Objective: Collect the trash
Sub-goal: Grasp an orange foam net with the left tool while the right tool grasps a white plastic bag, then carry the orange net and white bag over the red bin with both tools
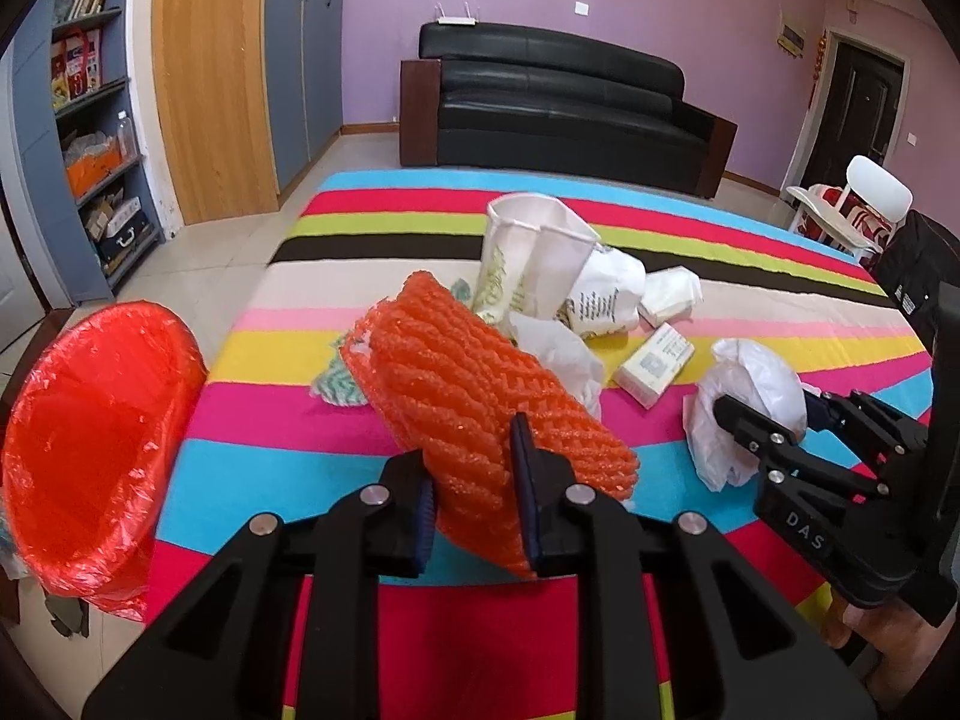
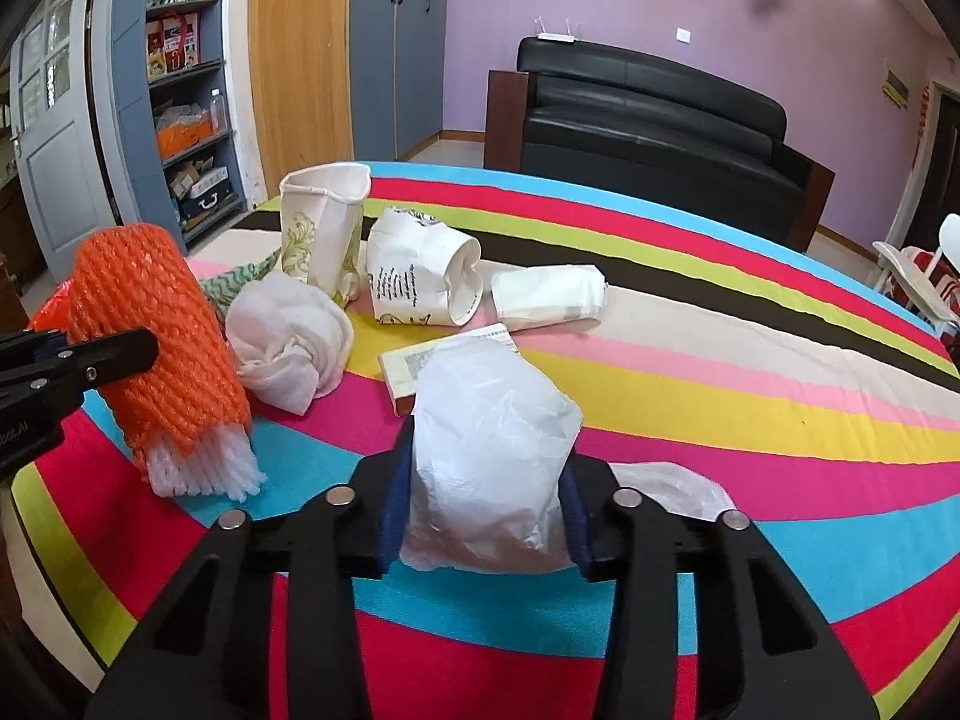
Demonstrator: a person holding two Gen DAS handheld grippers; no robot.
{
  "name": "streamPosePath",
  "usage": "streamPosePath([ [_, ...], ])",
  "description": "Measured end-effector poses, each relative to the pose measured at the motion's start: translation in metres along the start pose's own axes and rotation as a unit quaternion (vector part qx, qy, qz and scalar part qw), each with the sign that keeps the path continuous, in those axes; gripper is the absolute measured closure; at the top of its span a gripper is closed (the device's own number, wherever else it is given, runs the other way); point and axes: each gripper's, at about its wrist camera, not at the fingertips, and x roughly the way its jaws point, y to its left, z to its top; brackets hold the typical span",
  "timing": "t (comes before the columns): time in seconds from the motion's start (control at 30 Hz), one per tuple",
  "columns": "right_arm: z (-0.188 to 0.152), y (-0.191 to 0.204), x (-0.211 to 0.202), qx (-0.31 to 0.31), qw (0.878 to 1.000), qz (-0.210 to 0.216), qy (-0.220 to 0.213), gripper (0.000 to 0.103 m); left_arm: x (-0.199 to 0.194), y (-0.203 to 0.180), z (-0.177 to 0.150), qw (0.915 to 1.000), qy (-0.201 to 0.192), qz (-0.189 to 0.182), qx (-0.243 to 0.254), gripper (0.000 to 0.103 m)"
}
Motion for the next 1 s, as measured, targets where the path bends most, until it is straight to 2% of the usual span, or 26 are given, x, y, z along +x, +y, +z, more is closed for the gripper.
streamPosePath([
  [0.37,0.012,0.004,-0.019,0.01,0.999,0.014,-0.042,0.065,-0.02,0.012,0.006,0.999,-0.032,0.032,0.0,0.082],
  [1.0,0.047,0.047,-0.033,-0.001,0.995,0.052,-0.088,0.065,-0.048,0.048,0.014,0.9933,-0.07,0.092,-0.007,0.082],
])
